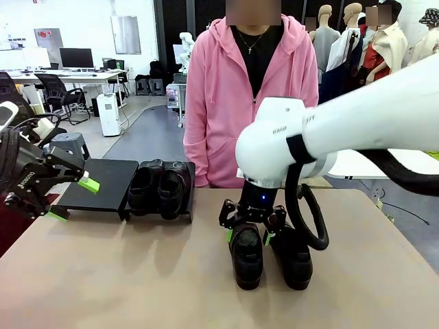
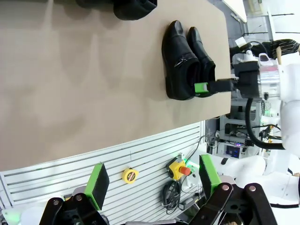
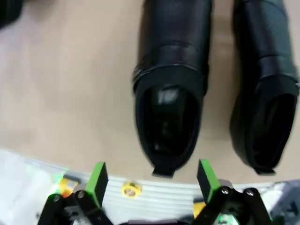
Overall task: Organize the shoes by placing them on the stand.
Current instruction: Pick up one Shoe and place it in the middle of the table.
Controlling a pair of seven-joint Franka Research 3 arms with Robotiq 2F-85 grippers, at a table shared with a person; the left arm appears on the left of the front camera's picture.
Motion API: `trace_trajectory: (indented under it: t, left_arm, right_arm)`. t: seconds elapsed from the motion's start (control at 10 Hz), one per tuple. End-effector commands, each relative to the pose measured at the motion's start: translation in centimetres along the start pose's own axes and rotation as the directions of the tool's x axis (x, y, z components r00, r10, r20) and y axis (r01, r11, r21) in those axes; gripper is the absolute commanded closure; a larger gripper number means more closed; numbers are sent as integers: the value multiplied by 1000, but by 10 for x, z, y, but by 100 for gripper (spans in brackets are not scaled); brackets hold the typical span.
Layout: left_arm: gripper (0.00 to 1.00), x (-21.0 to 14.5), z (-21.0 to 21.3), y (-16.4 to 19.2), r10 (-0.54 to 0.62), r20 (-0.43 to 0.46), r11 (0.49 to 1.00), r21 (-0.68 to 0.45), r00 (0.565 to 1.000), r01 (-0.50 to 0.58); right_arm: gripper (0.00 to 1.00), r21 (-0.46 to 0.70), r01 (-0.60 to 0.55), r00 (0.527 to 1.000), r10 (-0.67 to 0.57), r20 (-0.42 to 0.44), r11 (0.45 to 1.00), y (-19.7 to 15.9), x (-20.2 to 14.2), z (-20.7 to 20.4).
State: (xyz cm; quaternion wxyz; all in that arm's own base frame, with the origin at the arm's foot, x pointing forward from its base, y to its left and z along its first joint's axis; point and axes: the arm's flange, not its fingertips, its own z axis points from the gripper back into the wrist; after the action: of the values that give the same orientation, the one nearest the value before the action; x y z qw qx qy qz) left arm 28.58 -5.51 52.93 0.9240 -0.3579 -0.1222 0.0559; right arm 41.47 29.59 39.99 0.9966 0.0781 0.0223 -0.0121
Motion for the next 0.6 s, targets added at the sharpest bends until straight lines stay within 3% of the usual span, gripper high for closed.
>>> trace_trajectory:
  t: [0.0,0.5]
  left_arm:
    - [0,-1,2,0,1,-3,1000,-25,1000,-1]
    - [0,-1,2,0,1,-3,1000,-25,1000,-1]
  right_arm:
    - [0,-68,141,989,-138,46,988,-3,7,-10]
    - [0,-87,145,989,-141,54,986,-18,20,-21]
